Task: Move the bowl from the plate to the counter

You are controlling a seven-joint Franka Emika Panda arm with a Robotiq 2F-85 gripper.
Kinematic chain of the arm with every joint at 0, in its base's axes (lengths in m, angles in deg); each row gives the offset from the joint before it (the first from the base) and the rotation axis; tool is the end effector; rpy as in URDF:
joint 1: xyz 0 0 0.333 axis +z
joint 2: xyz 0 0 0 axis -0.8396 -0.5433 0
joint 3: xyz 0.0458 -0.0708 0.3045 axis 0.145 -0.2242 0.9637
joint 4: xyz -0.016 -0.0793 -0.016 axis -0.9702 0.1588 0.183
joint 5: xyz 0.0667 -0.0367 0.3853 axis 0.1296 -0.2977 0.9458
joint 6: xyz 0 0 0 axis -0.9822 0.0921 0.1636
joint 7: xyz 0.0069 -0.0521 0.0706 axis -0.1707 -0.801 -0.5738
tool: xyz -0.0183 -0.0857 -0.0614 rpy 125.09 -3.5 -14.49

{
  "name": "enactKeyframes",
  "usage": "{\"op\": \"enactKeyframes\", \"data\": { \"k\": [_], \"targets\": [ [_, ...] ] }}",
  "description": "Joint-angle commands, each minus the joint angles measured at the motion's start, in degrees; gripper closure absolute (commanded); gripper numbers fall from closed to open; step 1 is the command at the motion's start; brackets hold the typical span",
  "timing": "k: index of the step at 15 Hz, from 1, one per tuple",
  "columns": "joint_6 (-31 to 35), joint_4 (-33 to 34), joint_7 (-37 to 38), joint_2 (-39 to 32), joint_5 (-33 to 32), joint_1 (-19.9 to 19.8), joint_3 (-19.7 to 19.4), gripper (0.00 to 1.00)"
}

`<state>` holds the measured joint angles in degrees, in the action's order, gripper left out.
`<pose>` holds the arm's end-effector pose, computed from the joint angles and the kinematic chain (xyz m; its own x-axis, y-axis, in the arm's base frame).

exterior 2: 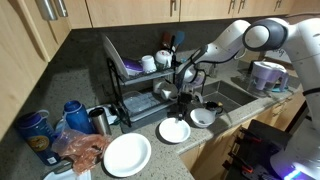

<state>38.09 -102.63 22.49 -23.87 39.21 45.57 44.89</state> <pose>0.5671 -0.0484 0.1243 0.9579 0.2687 -0.1010 0.0997 -0.6412 -0.7608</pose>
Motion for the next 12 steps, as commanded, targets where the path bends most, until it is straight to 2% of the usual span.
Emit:
{"op": "enactKeyframes", "data": {
  "k": [1, 4, 12],
  "targets": [
    [-2.37, 0.94, 2.60, 0.89, -0.92, -0.34, 0.06, 0.26],
    [-1.85, 0.31, 2.80, 2.23, -1.02, 0.02, 0.00, 0.02],
    [-0.72, -2.19, 4.44, 10.13, -2.81, 3.20, 0.74, 0.00]
  ]
}}
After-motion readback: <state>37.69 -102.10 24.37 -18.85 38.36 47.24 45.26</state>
